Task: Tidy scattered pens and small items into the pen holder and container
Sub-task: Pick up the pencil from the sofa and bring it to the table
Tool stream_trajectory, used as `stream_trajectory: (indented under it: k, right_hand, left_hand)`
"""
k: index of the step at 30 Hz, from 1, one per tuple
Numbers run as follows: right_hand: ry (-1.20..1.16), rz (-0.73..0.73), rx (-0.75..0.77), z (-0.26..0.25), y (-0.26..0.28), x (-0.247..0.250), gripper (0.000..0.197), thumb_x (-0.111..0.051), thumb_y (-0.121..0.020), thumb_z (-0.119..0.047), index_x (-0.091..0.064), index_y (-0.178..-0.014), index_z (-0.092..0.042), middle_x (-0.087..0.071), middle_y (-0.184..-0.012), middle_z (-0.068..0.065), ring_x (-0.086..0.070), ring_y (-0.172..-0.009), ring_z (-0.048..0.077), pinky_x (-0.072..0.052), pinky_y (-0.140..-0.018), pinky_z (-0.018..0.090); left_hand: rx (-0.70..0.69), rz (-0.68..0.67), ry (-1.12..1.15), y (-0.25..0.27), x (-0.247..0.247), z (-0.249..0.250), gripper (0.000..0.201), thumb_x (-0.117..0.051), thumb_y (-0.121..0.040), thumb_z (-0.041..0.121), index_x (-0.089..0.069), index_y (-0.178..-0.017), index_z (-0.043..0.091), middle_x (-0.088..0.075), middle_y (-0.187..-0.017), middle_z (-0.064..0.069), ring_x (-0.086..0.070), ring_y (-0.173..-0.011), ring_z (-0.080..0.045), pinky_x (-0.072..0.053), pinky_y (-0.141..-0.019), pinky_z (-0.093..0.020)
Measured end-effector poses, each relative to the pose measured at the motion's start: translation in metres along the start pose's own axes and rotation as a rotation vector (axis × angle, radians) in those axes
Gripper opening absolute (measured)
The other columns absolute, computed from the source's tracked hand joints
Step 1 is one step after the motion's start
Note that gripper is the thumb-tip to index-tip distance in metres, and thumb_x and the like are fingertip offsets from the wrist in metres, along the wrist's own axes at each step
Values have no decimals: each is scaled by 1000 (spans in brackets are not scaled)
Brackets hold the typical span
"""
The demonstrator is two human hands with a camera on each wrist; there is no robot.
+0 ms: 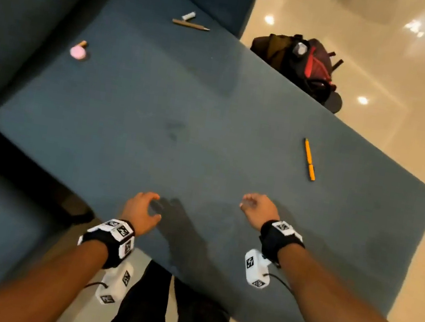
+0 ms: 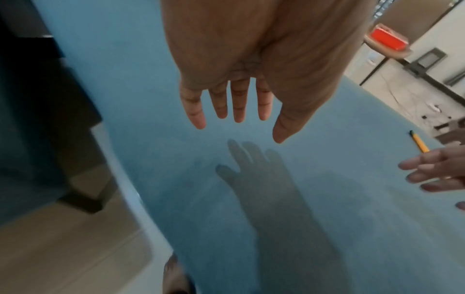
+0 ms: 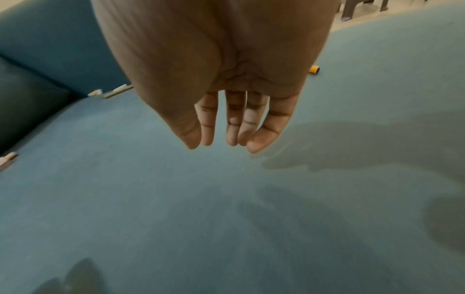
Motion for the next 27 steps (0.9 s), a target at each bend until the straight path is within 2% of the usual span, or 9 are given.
stream_trajectory:
  k: [3, 6, 9, 11, 14, 19, 22, 25, 27]
  right_hand:
    - [43, 172, -60, 17, -45, 42, 44, -69, -85, -27, -58, -127, -16, -55, -129, 16, -51, -122, 34, -37, -105, 34]
    - [1, 364, -170, 37, -94, 84, 54, -69, -84, -24, -51, -134, -16, -48, -130, 19, -50, -118, 40, -39, -101, 39]
    - [2, 443, -297, 55, -131, 111, 60, -68, -85, -27, -44, -139, -19, -43, -133, 17, -45, -120, 42, -40, -100, 44]
    - [10, 443, -378, 64, -152, 116, 56, -66, -86, -30, -43, -136, -20, -41, -133, 16, -42, -120, 42, -41, -97, 49]
    - [-7, 487, -393, 55, -173, 110, 35, -56, -87, -18, -48, -122, -16, -48, -124, 17, -46, -115, 43, -42, -89, 51]
    - [-1, 568, -172, 4, -177, 67, 28, -52, -82, -1, -55, -110, -5, -54, -106, 24, -52, -95, 48, -41, -78, 53]
    - [21, 387, 53, -47, -172, 32, 27, -57, -78, 0, -57, -104, -7, -55, -97, 20, -55, -86, 44, -41, -75, 48]
    - [53, 200, 239, -116, -173, 3, 23, -45, -83, -23, -56, -100, -13, -55, -97, 11, -57, -88, 38, -44, -75, 43]
    - [34, 140, 330, -166, -185, -7, 43, -24, -78, -39, -54, -94, -13, -54, -95, 9, -57, -88, 37, -46, -74, 44]
  left_hand:
    - [-8, -3, -137, -57, 24, 12, 73, -85, -66, 22, -54, -132, 13, -55, -132, -17, -50, -124, -35, -38, -106, -39]
    - [28, 56, -204, -114, 45, 25, 90, -90, -59, 22, -48, -138, 13, -46, -140, -19, -40, -130, -39, -34, -110, -44]
    - [121, 105, -229, -153, 55, 39, 103, -94, -50, 23, -43, -140, 21, -33, -146, -19, -29, -136, -44, -30, -114, -48]
    - [174, 131, -245, -168, 53, 47, 104, -95, -46, 24, -43, -135, 27, -28, -143, -17, -23, -134, -45, -29, -113, -49]
    - [225, 89, -264, -176, 56, 50, 102, -96, -42, 25, -41, -127, 31, -22, -138, -11, -22, -127, -45, -37, -107, -50]
    - [202, 11, -315, -178, 67, 48, 106, -95, -42, 35, -34, -129, 39, -16, -137, -4, -18, -129, -44, -44, -96, -62]
    - [185, -28, -327, -178, 71, 52, 105, -92, -46, 40, -28, -130, 42, -15, -138, -4, -16, -131, -44, -44, -98, -60]
    - [132, -47, -304, -178, 86, 47, 95, -88, -54, 43, -33, -131, 42, -23, -134, 0, -26, -127, -39, -47, -97, -46]
    - [129, -31, -269, -179, 104, 40, 92, -86, -57, 44, -33, -132, 44, -26, -133, 4, -29, -125, -31, -48, -91, -46]
Point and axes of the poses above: each hand's wrist, its own y-axis away from the middle knuckle, its own x-axis out of the back of the hand, z = x × y, the point moved 1 cm from there along -y, towards the middle knuckle
